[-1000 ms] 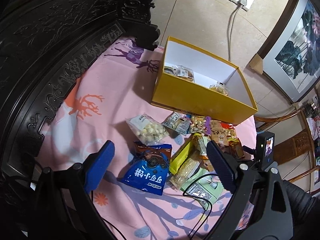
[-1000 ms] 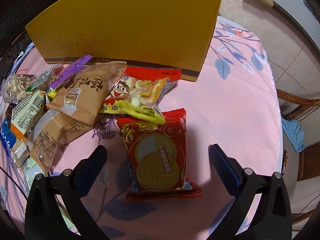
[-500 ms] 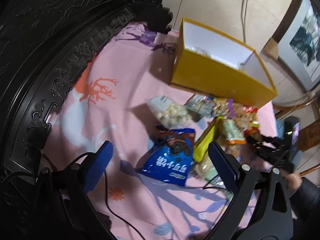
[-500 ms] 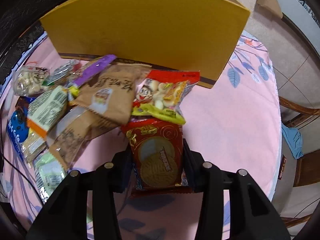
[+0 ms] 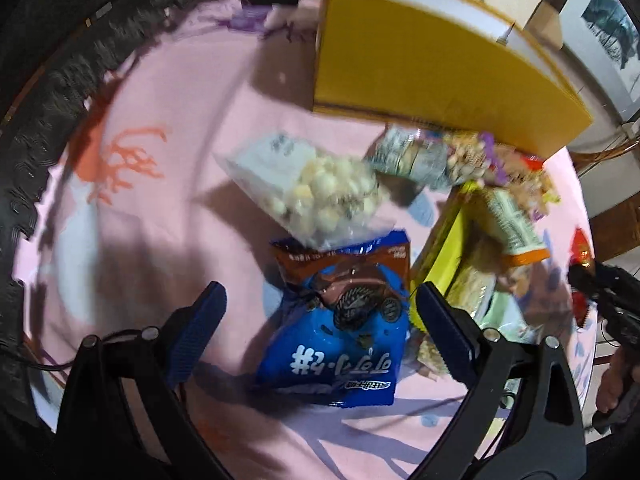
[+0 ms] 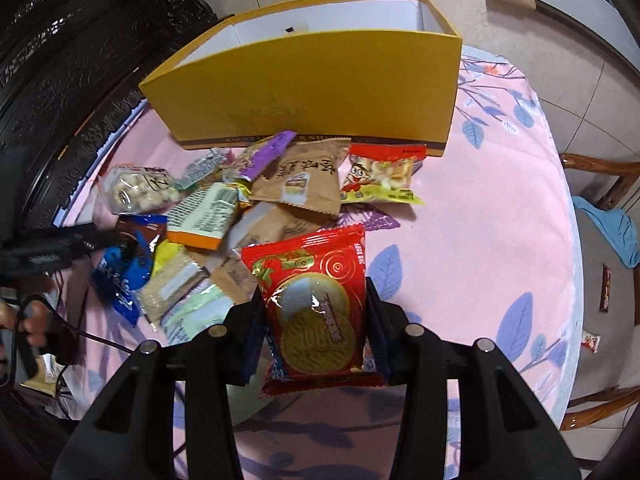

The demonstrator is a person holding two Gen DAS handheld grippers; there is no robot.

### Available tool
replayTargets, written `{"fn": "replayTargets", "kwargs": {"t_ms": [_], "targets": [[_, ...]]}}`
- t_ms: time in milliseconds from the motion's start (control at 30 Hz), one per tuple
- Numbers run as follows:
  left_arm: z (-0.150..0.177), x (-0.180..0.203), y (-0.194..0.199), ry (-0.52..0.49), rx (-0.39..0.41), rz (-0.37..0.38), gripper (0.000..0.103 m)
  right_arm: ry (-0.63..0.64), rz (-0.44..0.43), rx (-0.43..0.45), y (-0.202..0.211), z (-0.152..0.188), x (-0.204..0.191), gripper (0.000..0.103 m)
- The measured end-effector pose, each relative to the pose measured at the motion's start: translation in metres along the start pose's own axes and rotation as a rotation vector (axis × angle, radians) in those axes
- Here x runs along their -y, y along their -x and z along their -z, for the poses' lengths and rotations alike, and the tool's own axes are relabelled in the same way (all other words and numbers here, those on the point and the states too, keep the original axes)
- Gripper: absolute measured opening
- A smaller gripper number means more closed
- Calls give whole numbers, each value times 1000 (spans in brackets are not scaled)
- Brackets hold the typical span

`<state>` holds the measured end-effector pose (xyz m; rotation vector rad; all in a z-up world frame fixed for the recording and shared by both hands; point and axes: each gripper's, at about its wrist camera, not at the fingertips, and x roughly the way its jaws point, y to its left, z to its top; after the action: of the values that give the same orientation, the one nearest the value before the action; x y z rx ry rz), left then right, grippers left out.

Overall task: Organize snacks
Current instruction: 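Grasp the red biscuit pack with the right tool while the left tool approaches the blue cookie bag, then grasp the blue cookie bag with the left tool while the right tool lifts the red pack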

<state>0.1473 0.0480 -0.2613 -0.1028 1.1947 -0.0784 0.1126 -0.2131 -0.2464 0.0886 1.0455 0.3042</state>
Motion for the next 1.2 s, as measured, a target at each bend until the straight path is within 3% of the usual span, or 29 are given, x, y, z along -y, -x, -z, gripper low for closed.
{"fn": "replayTargets", "kwargs": {"t_ms": [100,200,433,567,667,800,1200], "targets": [[3,0,-16,9,-34,-13,97,-20,-13,-2,2,0,1,45],[6,2,-30,26,-90,34,93,-31,-20,-3,3,1,1,45],[10,17,-35,-49,-66,-25,93,-35,-31,-9,3,0,-2,45],[17,30,-30,-96,-43,-81,74,-40,-28,-7,4,0,-2,45],[20,28,-23,-89,-32,-51,55,-44,-27,-1,5,0,-1,45],[27,18,-7,-54,14,3,54,-36,-26,10,9,0,-3,45],[18,16,53,-25,127,24,54,0,-35,52,23,-10,-16,45]]}}
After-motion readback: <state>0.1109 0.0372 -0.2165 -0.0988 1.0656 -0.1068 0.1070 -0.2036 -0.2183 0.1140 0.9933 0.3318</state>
